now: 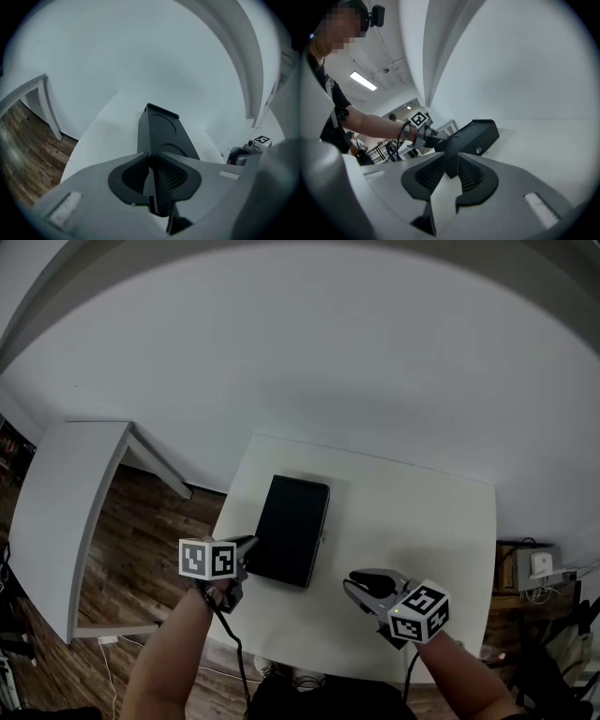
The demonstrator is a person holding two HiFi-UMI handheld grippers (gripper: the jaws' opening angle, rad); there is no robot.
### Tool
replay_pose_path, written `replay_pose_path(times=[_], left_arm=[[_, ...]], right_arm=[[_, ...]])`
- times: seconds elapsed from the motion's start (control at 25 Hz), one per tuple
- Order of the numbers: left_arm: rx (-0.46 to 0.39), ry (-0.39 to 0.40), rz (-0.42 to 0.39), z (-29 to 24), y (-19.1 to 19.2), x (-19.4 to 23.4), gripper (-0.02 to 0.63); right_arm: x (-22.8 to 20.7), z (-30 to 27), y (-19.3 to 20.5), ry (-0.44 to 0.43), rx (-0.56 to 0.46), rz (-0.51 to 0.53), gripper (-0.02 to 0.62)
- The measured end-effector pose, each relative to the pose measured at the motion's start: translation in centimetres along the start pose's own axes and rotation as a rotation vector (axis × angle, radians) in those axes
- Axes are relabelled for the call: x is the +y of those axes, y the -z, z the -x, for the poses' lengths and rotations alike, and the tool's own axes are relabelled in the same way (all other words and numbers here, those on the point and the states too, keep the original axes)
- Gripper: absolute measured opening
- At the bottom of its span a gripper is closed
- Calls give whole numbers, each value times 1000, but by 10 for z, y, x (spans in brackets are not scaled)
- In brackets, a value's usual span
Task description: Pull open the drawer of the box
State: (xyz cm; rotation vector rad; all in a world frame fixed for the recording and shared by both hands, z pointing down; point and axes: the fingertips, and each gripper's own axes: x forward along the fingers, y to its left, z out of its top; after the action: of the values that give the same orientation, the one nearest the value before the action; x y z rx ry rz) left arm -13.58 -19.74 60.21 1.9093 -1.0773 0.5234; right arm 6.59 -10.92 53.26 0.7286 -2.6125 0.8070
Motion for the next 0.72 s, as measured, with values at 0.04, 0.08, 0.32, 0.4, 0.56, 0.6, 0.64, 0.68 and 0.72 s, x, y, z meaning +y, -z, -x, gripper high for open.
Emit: replay_pose_path(times=[0.04, 0.08, 0.32, 0.4, 0.56, 0.6, 0.64, 0.68, 0.72], left_arm=[[-5, 0, 8, 0, 0, 0, 60], [-8, 0, 13, 0, 0, 1, 61], [0, -27, -10, 0, 0, -1, 61], [3, -36, -17, 0, 0, -2, 60], [9, -42, -15, 0, 0, -1, 61], [10, -40, -11, 0, 0, -1, 61], [9, -38, -8, 0, 0, -1, 61], [8, -37, -6, 1, 1, -1, 61], [6, -38, -5, 1, 1, -2, 61]], right_arm=[[-8, -7, 0, 7, 19, 23, 80], [-17, -15, 0, 10, 33, 25, 80], [-65, -59, -2, -9, 16, -224, 109], [-75, -71, 3, 16, 76, -151, 109], [-81, -92, 8, -27, 127, -218, 109], [-82, -95, 6, -46, 110, -280, 107], [-84, -99, 4, -57, 95, -325, 106], [-86, -102, 3, -59, 89, -343, 106], [-87, -104, 4, -59, 93, -339, 106]])
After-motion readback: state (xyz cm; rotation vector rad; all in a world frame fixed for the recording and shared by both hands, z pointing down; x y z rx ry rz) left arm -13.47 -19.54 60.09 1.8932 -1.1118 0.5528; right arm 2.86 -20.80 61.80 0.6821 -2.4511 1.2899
